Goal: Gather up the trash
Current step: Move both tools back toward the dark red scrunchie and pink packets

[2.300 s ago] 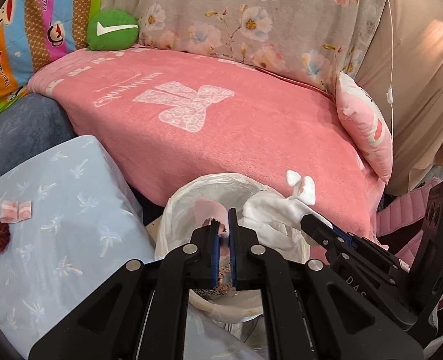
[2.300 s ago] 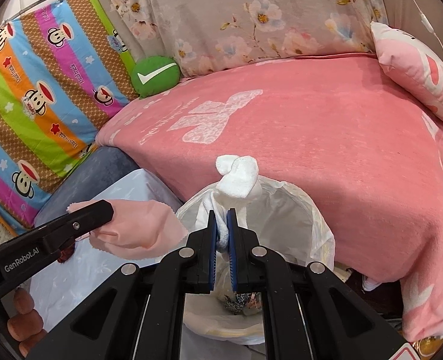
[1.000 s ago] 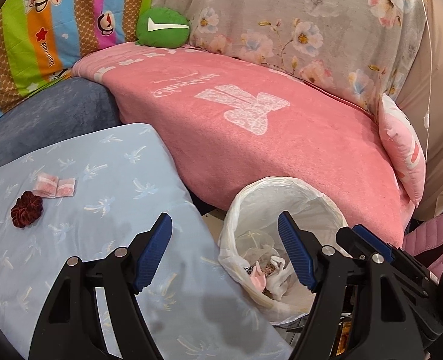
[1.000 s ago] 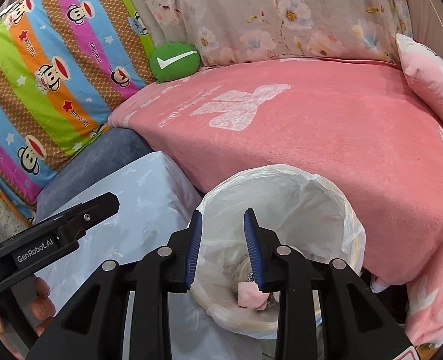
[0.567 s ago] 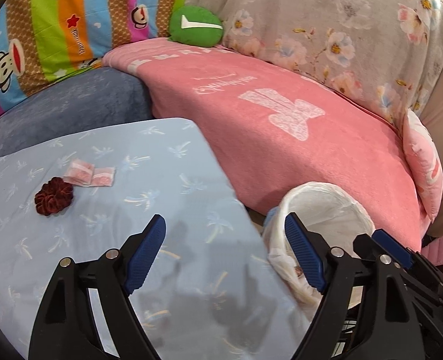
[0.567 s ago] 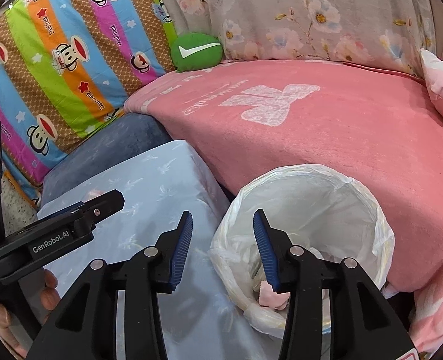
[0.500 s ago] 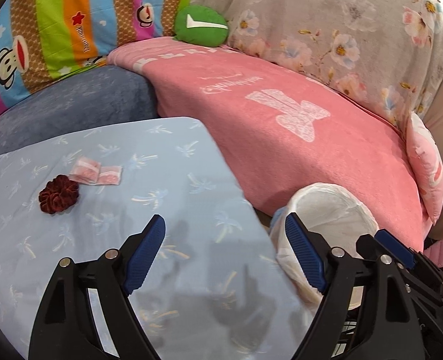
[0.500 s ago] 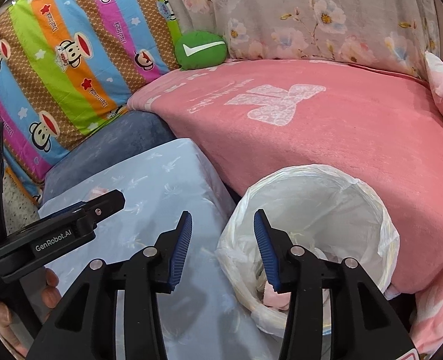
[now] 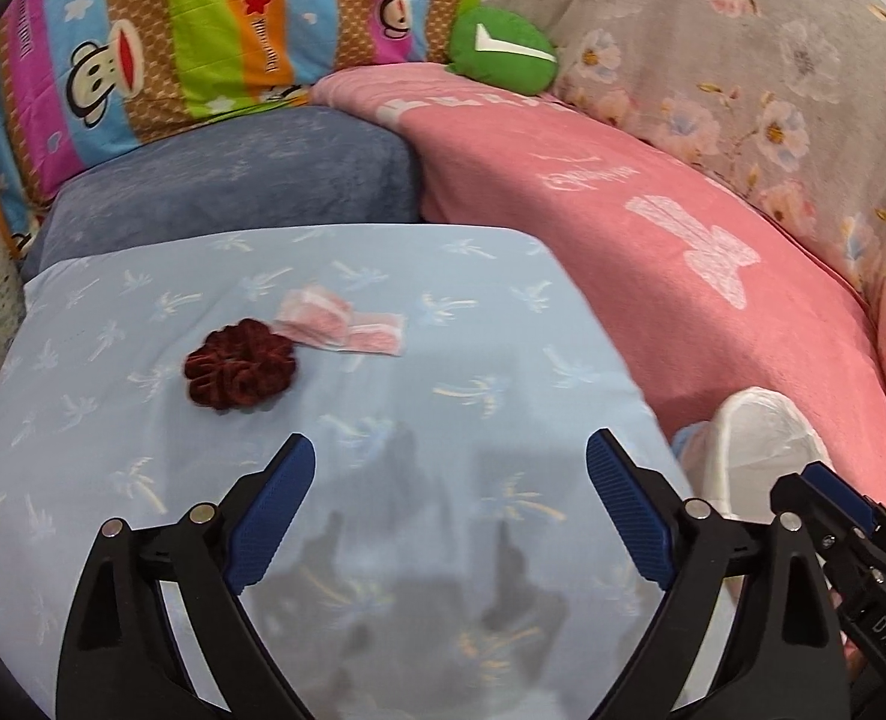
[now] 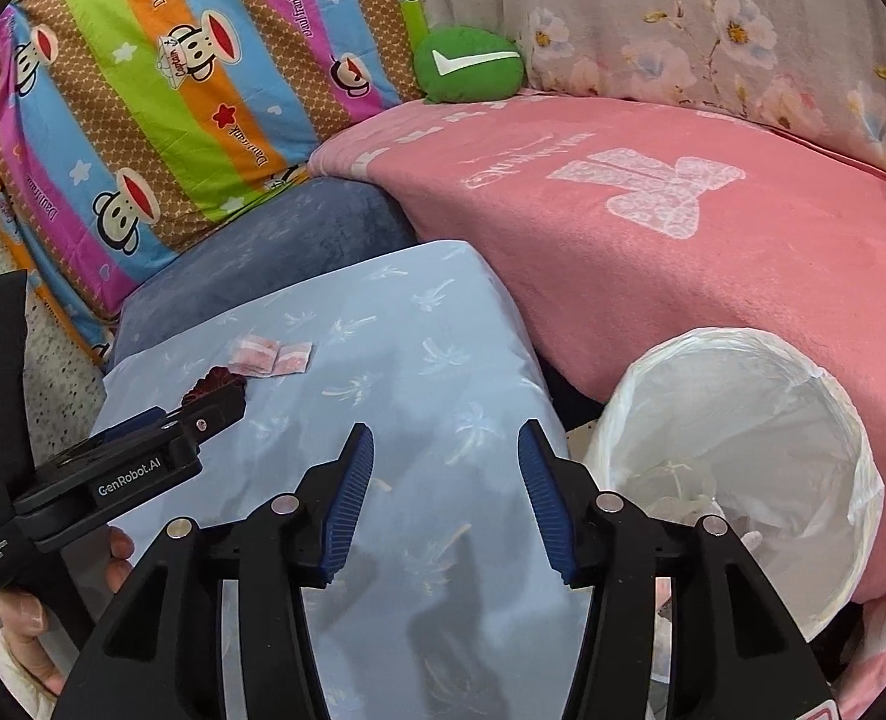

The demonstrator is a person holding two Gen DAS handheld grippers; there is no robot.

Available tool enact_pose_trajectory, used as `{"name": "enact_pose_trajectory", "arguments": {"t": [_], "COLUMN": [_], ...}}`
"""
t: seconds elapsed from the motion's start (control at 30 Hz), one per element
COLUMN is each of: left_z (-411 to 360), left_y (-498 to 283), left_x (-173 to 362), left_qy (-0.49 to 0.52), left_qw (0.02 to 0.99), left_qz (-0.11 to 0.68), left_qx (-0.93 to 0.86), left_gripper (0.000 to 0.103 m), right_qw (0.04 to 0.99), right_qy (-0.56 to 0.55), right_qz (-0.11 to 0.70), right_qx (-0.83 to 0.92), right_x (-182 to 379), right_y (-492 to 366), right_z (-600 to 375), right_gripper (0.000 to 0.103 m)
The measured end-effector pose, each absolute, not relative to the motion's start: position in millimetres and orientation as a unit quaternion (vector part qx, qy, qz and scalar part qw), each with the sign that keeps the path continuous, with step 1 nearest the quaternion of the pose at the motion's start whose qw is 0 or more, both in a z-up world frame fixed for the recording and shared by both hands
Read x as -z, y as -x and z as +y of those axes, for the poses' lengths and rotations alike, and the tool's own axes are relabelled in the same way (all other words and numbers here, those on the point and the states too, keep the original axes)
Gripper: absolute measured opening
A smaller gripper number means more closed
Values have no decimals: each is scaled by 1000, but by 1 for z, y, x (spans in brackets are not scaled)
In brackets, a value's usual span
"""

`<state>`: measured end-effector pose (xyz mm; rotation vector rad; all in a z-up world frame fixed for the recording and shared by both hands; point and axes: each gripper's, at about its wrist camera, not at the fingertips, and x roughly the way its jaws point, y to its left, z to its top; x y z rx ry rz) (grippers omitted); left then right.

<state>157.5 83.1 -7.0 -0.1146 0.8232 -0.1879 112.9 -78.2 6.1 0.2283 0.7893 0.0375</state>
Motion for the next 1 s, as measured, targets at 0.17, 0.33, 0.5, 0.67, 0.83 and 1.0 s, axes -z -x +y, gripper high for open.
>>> {"name": "enact_pose_trajectory", "arguments": {"t": [0.17, 0.33, 0.5, 0.67, 0.83, 1.0], "left_z": [115, 149, 179, 202, 213, 220], "left_y": [-168, -180, -195, -213, -231, -247], "left_x": [19, 29, 39, 49, 59, 67], "left_qy": [54, 55, 67, 79, 104, 134], "left_qw": [910, 908, 904, 899, 890, 880], "left_qz": [407, 414, 422, 431, 443, 455], "left_qx": [63, 35, 9, -2, 10, 24], "left_gripper": [88, 89, 90, 90, 89, 73], "right_qw": [913, 910, 899, 889, 884, 882], "right_qy": [-99, -89, -97, -98, -96, -109], "right_qz": [393, 403, 422, 440, 447, 447], "right_qx": [-37, -50, -69, -80, -93, -103], "right_x": [-1, 5, 18, 32, 41, 48], "right_y": [-130, -154, -185, -222, -256, -285], "right_z": [-55, -29, -6, 20, 46, 66], "right_gripper": [55, 59, 60, 60, 60, 60]}}
